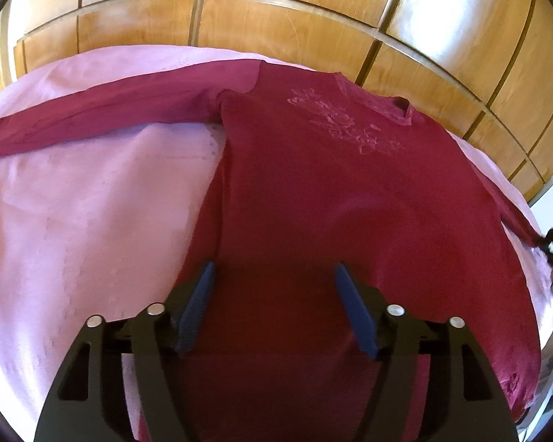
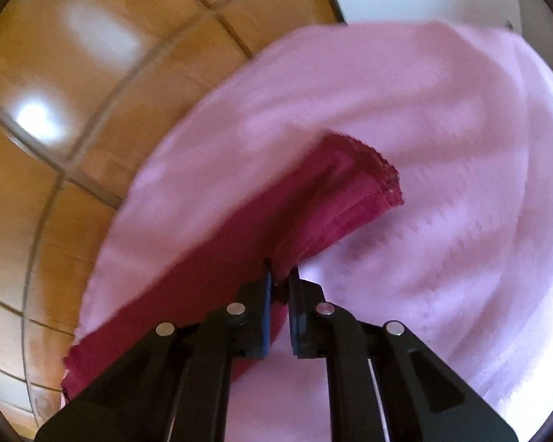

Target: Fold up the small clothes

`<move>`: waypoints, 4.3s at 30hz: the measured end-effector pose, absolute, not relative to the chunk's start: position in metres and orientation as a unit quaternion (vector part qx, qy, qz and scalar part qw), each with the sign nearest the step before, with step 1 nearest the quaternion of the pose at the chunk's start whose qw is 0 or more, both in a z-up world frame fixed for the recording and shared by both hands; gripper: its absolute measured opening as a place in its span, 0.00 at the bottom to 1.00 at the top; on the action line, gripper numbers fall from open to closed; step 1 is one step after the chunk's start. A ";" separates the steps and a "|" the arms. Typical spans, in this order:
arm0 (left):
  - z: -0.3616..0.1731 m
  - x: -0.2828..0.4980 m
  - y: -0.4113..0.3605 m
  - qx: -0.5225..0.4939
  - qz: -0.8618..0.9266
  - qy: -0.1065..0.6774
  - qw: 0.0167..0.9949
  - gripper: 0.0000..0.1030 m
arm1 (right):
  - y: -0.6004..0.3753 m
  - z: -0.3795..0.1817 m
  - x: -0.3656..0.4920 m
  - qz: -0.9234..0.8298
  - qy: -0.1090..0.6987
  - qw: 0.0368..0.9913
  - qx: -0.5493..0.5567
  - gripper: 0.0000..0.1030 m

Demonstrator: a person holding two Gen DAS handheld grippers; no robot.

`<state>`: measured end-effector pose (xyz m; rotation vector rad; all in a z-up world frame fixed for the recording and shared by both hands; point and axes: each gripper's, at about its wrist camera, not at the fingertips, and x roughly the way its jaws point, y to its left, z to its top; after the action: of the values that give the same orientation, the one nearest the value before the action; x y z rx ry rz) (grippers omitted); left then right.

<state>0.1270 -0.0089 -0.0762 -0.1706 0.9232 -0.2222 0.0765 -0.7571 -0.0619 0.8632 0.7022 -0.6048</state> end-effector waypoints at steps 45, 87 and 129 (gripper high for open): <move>-0.043 0.284 -0.053 -0.185 -0.208 0.436 0.855 0.72 | -0.418 -0.074 0.109 0.085 0.455 0.860 0.216 0.65; -0.066 0.291 -0.020 -0.108 -0.127 0.425 0.889 0.01 | -0.412 -0.028 0.183 0.030 0.406 0.904 0.135 0.78; -0.096 0.137 0.357 -0.455 0.138 0.305 0.825 0.52 | -0.278 -0.099 0.125 0.073 0.457 0.886 -0.025 0.98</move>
<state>0.1373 0.3575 -0.0957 -0.9667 0.6474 0.2923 0.1246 -0.2779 -0.0990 -0.0520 0.9506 0.1513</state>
